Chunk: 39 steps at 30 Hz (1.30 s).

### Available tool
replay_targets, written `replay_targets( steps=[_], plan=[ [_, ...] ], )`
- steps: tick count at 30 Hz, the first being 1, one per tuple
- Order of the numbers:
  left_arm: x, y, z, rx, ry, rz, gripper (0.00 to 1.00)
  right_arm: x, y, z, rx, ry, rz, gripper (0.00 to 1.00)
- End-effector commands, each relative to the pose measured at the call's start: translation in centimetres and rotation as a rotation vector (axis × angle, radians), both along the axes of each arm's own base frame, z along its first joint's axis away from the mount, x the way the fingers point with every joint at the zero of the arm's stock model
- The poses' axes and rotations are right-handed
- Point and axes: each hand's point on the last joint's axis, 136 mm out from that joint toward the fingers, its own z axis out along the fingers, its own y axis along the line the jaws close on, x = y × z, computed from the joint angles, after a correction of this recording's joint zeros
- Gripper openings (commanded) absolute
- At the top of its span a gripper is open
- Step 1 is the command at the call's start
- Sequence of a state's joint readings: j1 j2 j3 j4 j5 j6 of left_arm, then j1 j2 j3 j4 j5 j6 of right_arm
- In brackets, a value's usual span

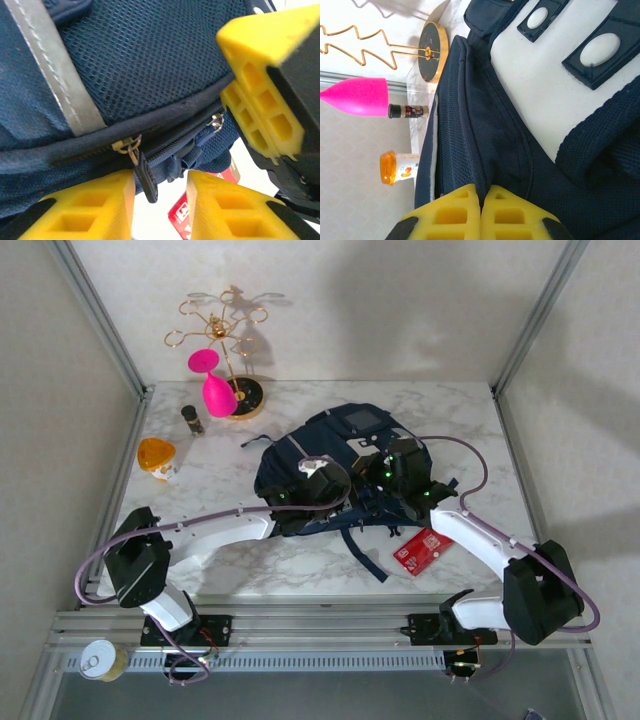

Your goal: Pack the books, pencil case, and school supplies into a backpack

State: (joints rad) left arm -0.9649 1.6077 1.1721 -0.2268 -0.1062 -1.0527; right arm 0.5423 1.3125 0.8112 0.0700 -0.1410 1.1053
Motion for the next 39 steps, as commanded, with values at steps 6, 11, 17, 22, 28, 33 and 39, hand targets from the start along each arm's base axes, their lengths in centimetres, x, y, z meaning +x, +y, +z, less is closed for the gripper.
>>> replay_targets(
  steps=[6, 11, 17, 22, 28, 33, 39],
  plan=[
    [3.0, 0.2, 0.6, -0.023, -0.076, 0.075, 0.18, -0.2, 2.3, 3.1, 0.092, -0.098, 0.069, 0.0],
    [3.8, 0.3, 0.3, -0.023, -0.074, 0.064, 0.03, -0.2, 2.2, 2.8, 0.07, -0.1, 0.075, 0.0],
    [2.3, 2.0, 1.3, -0.019, -0.068, 0.026, 0.0, 0.7, 1.0, 4.1, 0.038, -0.133, 0.086, 0.0],
    [-0.8, 3.9, 1.3, 0.035, -0.042, -0.114, 0.0, 2.1, -0.9, 5.0, -0.009, -0.136, 0.107, 0.0],
    [-3.0, 8.6, -1.5, 0.108, 0.026, -0.156, 0.0, 5.0, 0.9, 7.1, -0.073, -0.182, 0.296, 0.0],
    [-3.6, 8.3, -0.6, 0.071, -0.004, -0.202, 0.0, 7.8, 2.2, 5.8, -0.152, -0.18, 0.378, 0.0],
    [-1.7, 4.7, 0.4, 0.063, -0.046, -0.216, 0.0, 9.5, 2.2, 4.5, -0.223, -0.169, 0.398, 0.0]
  ],
)
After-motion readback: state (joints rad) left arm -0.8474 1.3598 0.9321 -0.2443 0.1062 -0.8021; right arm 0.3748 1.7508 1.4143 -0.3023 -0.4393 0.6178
